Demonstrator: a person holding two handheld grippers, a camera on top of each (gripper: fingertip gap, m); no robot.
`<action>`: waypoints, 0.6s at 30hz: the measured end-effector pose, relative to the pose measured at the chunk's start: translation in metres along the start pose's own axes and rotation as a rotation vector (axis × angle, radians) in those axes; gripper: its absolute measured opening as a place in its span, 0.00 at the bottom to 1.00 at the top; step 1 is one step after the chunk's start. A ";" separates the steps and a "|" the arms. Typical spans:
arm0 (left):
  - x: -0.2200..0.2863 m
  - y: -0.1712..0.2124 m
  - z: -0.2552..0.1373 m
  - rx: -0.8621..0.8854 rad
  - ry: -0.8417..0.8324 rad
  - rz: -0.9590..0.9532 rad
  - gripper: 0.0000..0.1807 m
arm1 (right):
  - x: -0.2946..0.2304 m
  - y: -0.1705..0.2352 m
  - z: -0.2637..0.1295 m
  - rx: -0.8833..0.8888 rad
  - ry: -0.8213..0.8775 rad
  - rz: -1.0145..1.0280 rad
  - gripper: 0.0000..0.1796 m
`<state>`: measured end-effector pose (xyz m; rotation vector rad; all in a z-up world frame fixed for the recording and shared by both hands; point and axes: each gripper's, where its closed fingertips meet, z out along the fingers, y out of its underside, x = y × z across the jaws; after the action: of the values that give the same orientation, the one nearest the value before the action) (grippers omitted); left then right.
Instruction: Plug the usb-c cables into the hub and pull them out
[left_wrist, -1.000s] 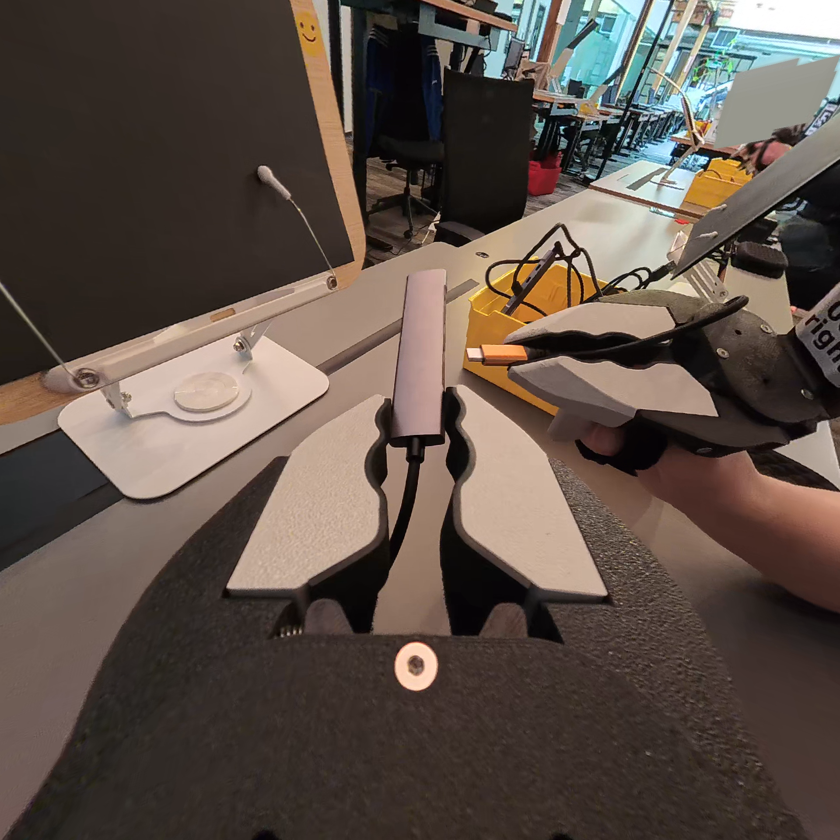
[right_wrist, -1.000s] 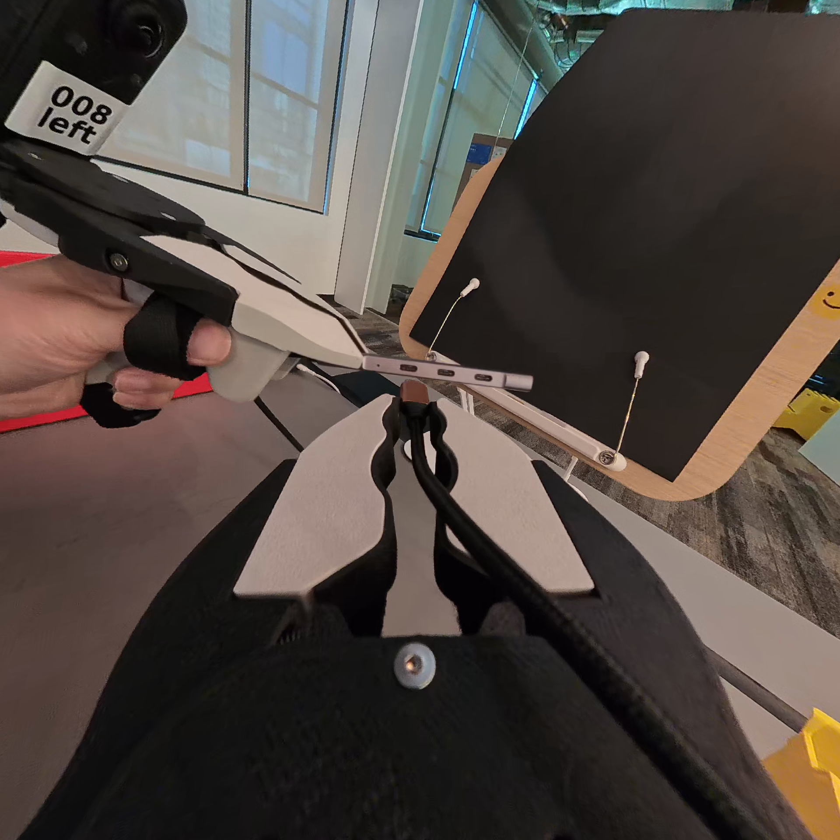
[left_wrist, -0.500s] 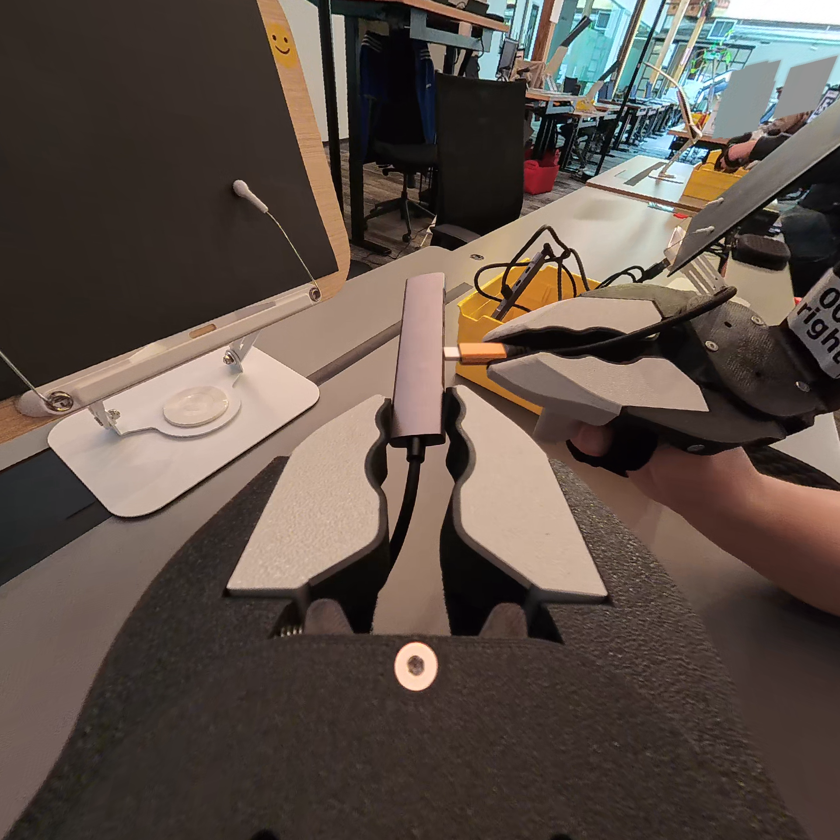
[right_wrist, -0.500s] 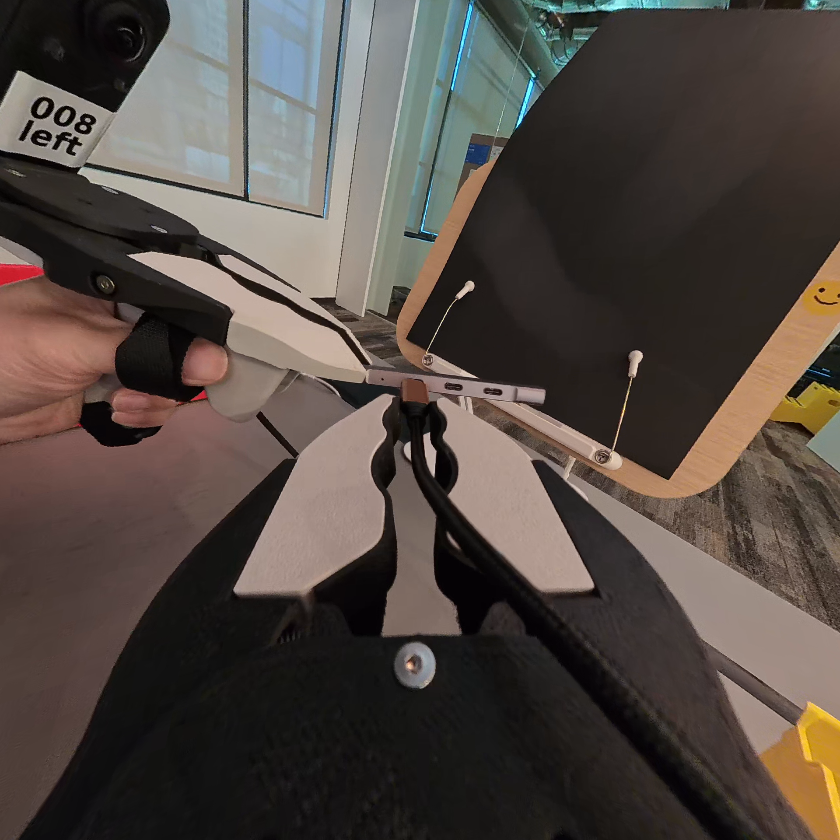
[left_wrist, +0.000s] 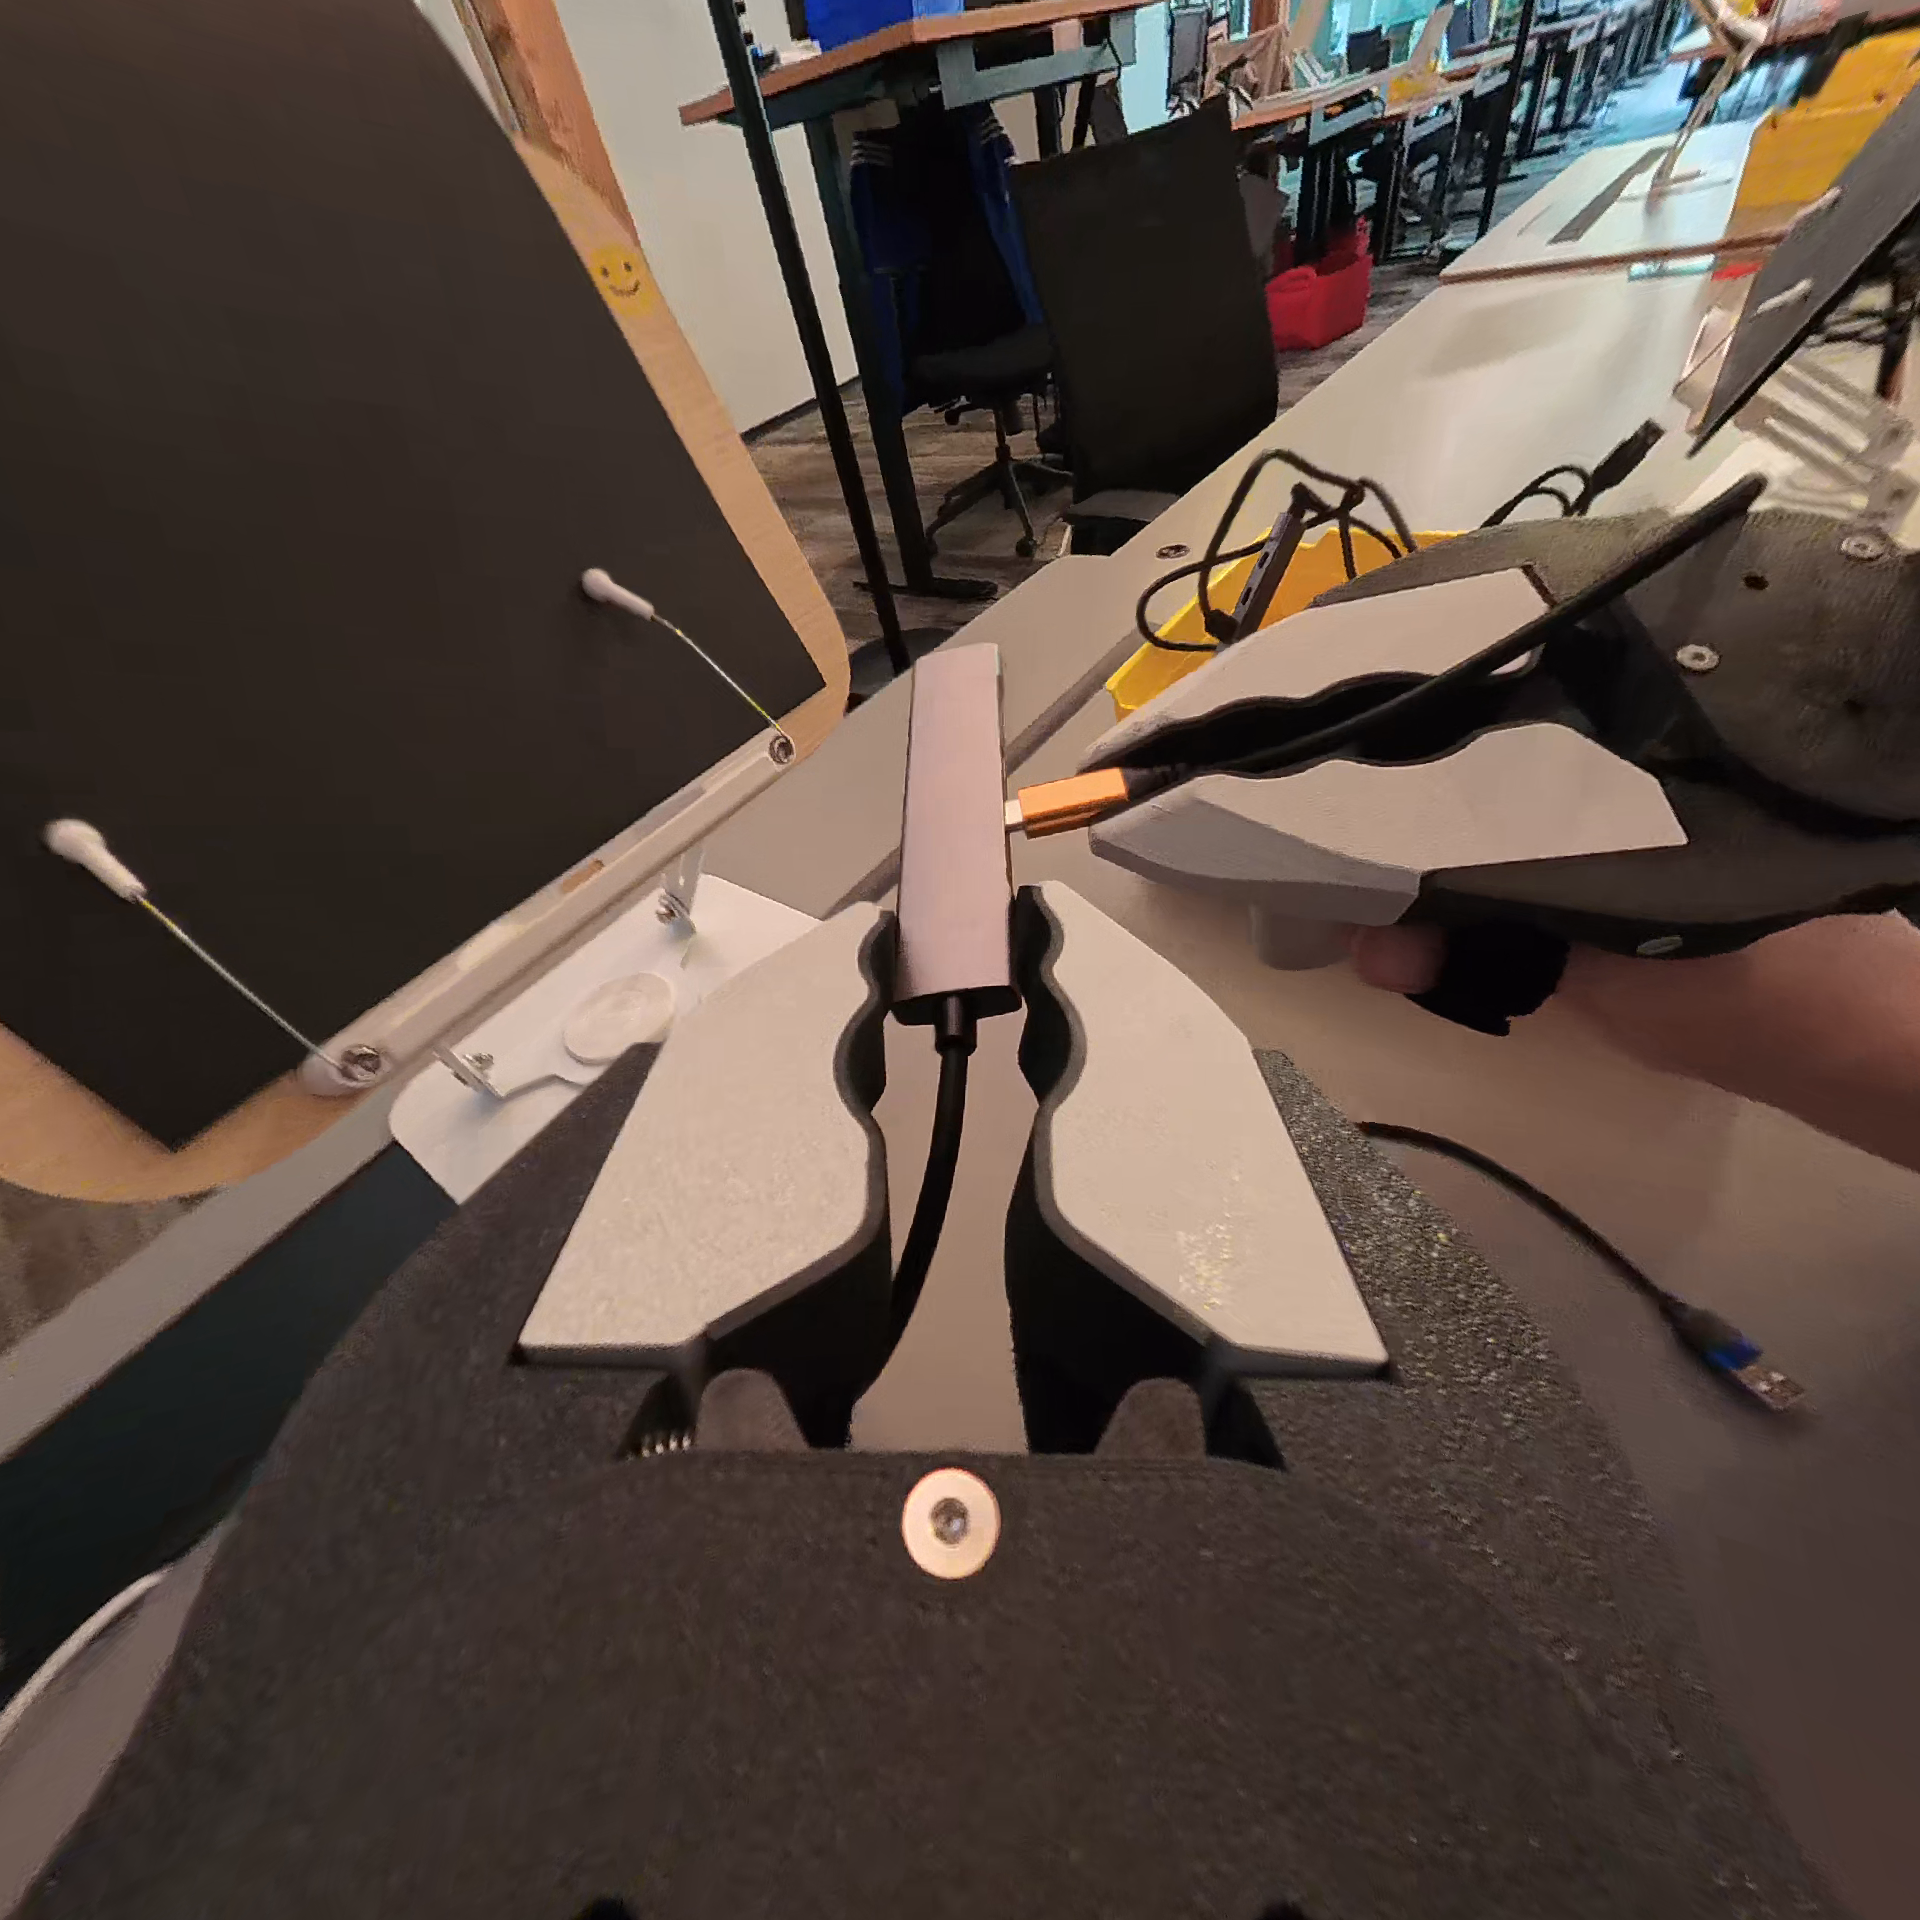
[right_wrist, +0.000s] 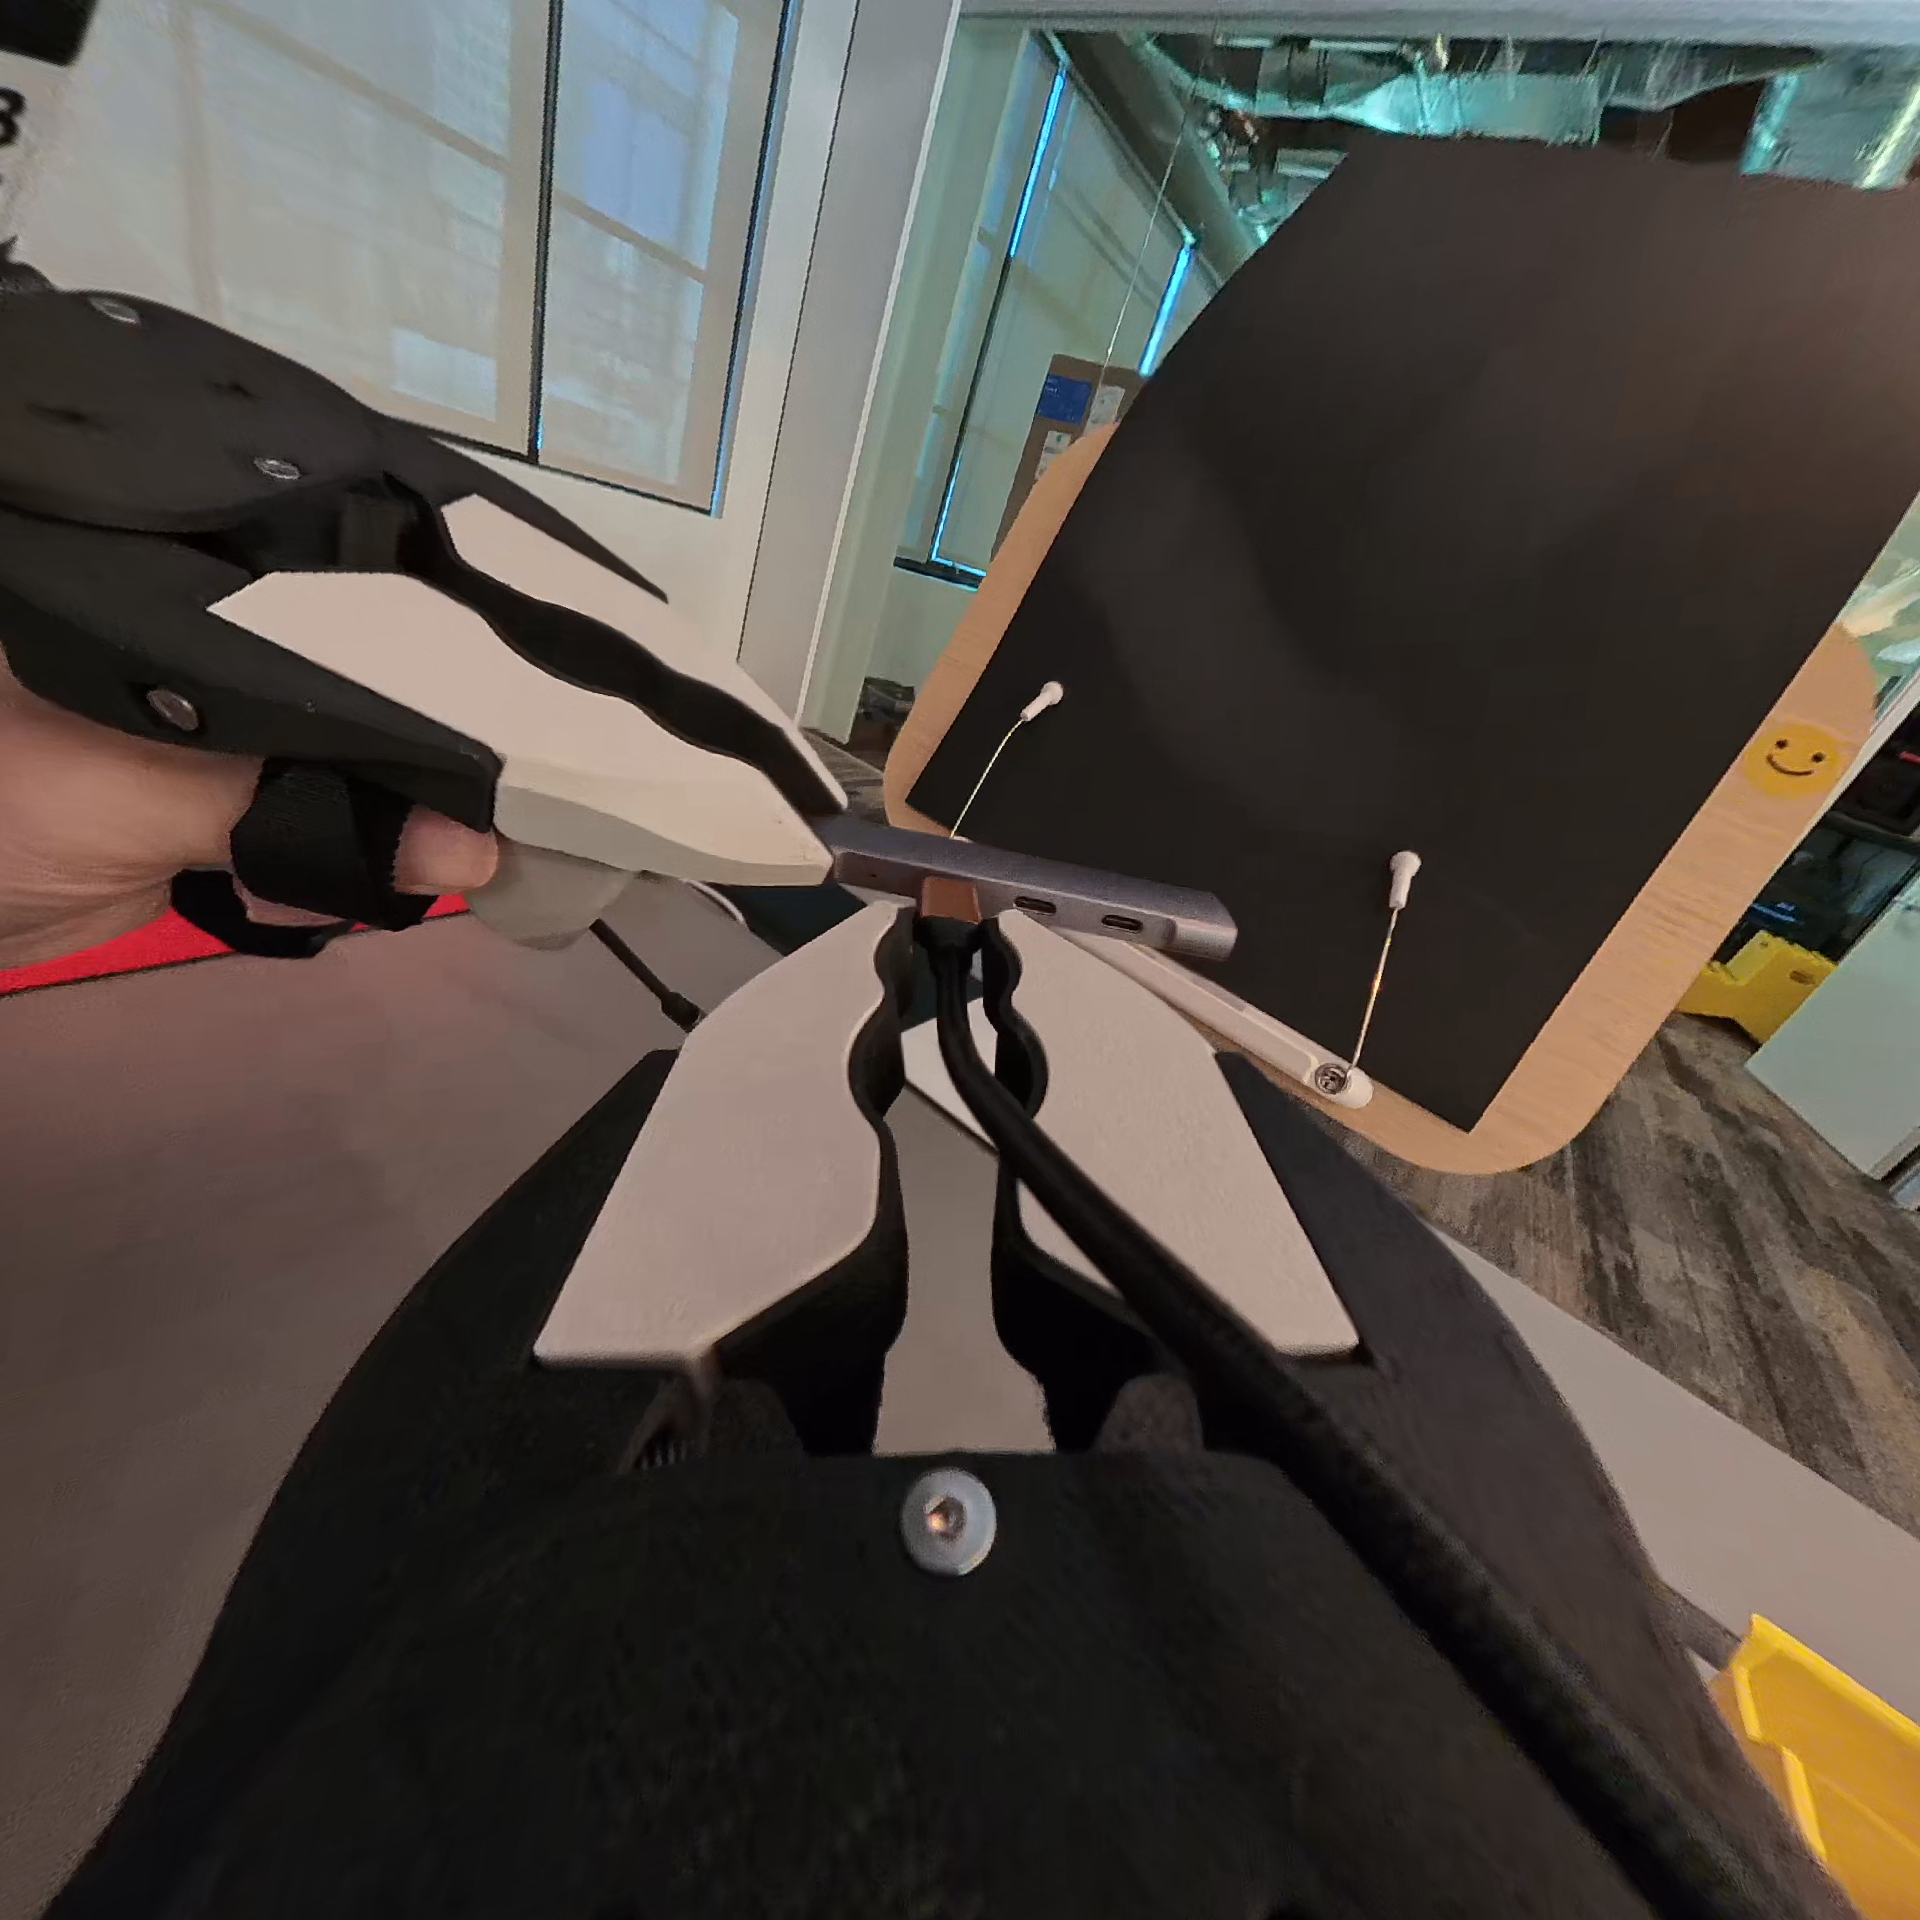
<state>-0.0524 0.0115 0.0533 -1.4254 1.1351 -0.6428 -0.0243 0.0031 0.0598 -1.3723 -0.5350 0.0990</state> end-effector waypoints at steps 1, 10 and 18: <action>0.001 -0.001 0.000 -0.001 -0.010 0.026 0.12 | 0.000 -0.001 -0.001 0.009 0.009 -0.002 0.07; 0.005 -0.013 -0.002 0.070 0.021 -0.066 0.12 | 0.003 -0.010 -0.006 0.094 0.051 -0.014 0.07; 0.026 -0.045 -0.020 0.190 0.163 -0.128 0.00 | -0.012 -0.006 0.000 0.110 -0.009 -0.040 0.06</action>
<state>-0.0474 -0.0254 0.0946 -1.3078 1.0827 -0.9474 -0.0361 -0.0031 0.0616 -1.2544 -0.5565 0.1001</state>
